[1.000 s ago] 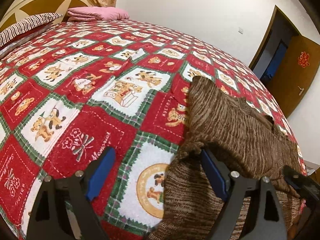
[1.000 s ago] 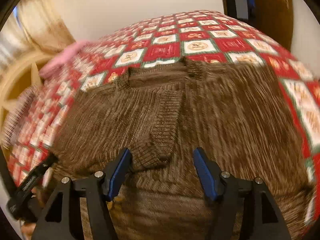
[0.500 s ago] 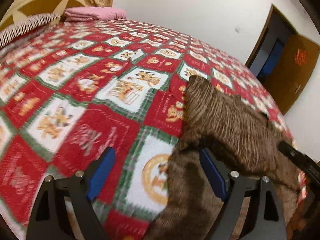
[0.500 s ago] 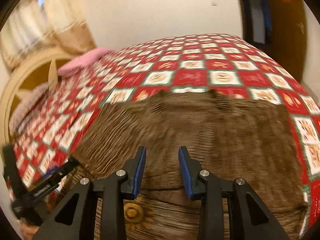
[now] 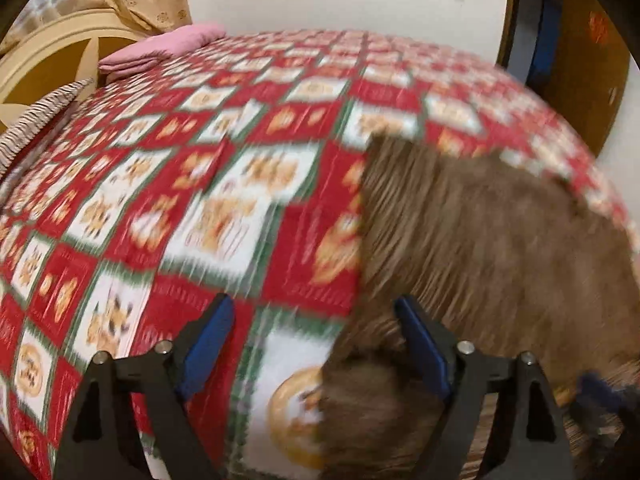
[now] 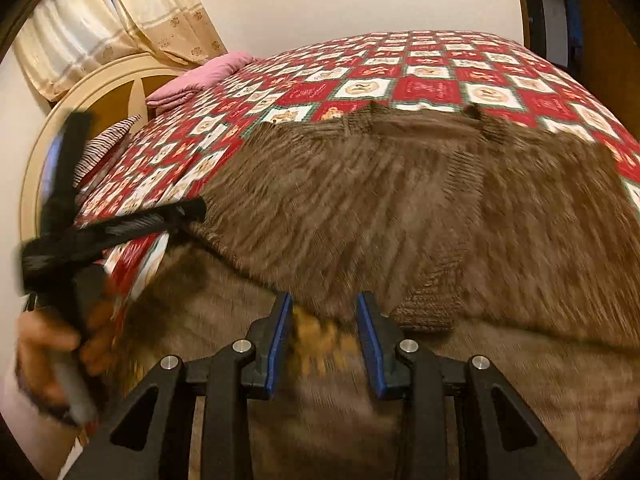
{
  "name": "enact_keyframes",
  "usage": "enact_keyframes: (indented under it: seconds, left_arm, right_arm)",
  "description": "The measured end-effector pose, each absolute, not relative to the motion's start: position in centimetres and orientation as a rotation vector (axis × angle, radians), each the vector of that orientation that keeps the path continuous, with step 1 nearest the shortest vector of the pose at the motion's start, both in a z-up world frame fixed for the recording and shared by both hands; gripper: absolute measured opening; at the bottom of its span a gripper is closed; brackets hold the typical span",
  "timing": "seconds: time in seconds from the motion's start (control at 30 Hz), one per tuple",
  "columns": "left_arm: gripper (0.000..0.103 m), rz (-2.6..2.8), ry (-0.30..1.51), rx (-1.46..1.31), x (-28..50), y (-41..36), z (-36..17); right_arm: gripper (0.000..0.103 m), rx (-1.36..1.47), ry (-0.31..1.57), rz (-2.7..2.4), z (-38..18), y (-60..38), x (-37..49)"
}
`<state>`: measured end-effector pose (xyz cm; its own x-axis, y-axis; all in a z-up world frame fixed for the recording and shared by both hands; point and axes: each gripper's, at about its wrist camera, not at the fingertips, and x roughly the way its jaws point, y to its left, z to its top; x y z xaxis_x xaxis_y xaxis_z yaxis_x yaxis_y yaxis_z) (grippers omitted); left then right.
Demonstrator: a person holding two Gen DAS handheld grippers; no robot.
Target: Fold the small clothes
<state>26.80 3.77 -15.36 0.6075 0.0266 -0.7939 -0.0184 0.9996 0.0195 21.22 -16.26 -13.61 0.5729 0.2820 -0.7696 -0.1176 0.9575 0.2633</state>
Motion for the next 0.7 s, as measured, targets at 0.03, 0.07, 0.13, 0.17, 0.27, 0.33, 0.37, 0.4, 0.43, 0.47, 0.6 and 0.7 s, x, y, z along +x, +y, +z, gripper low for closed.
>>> enact_keyframes:
  seconds: [0.03,0.07,0.13,0.17,0.27,0.33,0.37,0.4,0.43,0.47,0.6,0.7]
  left_arm:
    - [0.091,0.019,0.885,-0.019,25.8,4.4,-15.6]
    - [0.093,0.020,0.878,-0.037,25.4,4.8,-15.5]
    - [0.102,0.056,0.878,-0.049,25.1,5.4,-15.5]
    - [0.103,0.061,0.885,-0.063,25.2,5.6,-15.6]
    - [0.103,0.060,0.893,-0.100,25.5,6.0,-15.8]
    - [0.103,0.065,0.882,-0.089,25.4,5.8,-15.8]
    - [0.103,0.066,0.880,-0.089,25.3,5.8,-15.9]
    - [0.103,0.063,0.881,-0.096,25.4,5.8,-15.9]
    - [0.103,0.061,0.880,-0.102,25.3,5.9,-15.9]
    - [0.103,0.059,0.878,-0.106,25.3,5.9,-16.0]
    - [0.103,0.075,0.859,-0.118,25.0,6.1,-16.0]
    - [0.103,0.104,0.852,-0.132,25.0,6.4,-16.0]
  right_arm:
    - [0.035,0.190,0.939,0.237,-13.6,-16.4,20.9]
    - [0.035,0.185,0.935,0.238,-13.4,-16.6,20.3]
    - [0.035,0.153,0.913,0.200,-12.3,-16.8,20.0]
    - [0.035,0.146,0.881,0.179,-11.5,-16.9,20.0]
    - [0.035,0.180,0.765,0.116,-8.8,-18.2,21.1]
    - [0.035,0.200,0.737,0.045,-8.1,-19.6,23.5]
    - [0.035,0.202,0.749,0.004,-8.4,-20.3,25.1]
    - [0.035,0.203,0.779,-0.022,-9.2,-20.9,26.5]
    - [0.035,0.203,0.805,-0.029,-9.8,-21.0,27.6]
    - [0.035,0.202,0.838,-0.024,-10.7,-21.1,29.0]
    - [0.000,0.156,0.877,0.014,-13.7,-19.8,32.2]
    - [0.000,0.128,0.870,0.000,-14.2,-19.5,33.2]
